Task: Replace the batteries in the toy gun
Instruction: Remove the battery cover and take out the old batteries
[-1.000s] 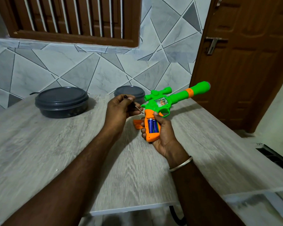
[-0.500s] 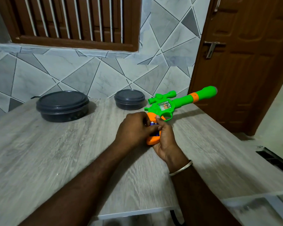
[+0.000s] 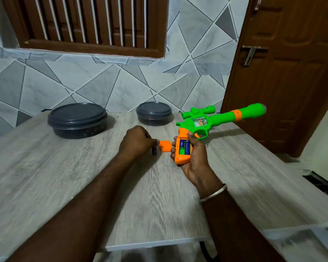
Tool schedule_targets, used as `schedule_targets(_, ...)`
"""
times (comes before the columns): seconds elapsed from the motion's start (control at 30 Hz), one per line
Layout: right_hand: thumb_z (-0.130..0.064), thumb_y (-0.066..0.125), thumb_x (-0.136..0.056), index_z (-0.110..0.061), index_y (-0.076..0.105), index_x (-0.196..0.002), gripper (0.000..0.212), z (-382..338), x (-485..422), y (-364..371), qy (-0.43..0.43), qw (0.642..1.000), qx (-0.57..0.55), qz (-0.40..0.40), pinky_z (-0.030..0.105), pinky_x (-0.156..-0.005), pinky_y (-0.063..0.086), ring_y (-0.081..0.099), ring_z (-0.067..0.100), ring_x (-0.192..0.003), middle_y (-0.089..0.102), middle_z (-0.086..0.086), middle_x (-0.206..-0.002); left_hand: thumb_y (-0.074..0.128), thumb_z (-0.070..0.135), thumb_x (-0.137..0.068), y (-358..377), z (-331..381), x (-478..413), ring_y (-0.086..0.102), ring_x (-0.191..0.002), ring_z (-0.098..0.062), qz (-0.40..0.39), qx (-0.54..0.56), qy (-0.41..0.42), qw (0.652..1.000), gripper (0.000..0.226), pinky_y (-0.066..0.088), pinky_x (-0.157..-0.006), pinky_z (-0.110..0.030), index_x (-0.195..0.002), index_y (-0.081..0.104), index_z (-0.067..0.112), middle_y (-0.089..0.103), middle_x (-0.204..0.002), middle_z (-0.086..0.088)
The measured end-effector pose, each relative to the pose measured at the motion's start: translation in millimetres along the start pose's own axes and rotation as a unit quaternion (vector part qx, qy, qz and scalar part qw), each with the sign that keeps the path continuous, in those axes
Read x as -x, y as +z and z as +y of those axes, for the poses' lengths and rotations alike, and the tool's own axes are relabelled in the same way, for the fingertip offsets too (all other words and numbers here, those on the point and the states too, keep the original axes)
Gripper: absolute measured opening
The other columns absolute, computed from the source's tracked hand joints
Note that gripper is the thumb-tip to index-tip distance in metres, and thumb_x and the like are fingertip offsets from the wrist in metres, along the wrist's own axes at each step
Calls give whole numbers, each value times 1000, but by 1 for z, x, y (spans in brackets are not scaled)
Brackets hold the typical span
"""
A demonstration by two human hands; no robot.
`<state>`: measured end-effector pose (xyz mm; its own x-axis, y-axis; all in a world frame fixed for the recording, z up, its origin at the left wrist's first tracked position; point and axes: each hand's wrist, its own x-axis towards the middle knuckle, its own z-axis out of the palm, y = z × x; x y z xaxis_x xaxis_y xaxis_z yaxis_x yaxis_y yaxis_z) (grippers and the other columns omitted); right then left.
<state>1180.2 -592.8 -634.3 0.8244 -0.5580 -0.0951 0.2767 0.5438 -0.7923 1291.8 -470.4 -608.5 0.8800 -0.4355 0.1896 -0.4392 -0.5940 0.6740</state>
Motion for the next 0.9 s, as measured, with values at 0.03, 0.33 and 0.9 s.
schedule_targets(0.03, -41, 42, -100, -1, 61, -100, 44, 0, 0, 0, 1, 1000, 2, 0, 22, -45, 49, 60, 17, -49, 64, 12, -75, 80, 40, -81, 3, -3, -3, 68, -85, -22, -15, -25, -19, 999, 29, 60, -81, -41, -87, 76, 13, 72, -88, -7)
schedule_targets(0.33, -41, 42, -100, -2, 61, -98, 43, -1, 4, 0, 9, 1000, -3, -11, 22, -45, 48, 59, 17, -48, 64, 10, -70, 72, 33, -90, 6, 5, 4, 69, -81, -22, -21, -22, -5, 1000, 28, 59, -79, -40, -85, 77, 6, 74, -83, -11)
schedule_targets(0.9, -37, 39, -101, -6, 63, -88, 41, 0, 2, 1, -10, 999, 17, -41, 20, -41, 44, 57, 19, -44, 63, 10, -67, 68, -6, -88, 5, 47, 39, 72, -90, -38, 8, 457, 196, 868, 12, 62, -82, -45, -99, 63, -7, 70, -99, -33)
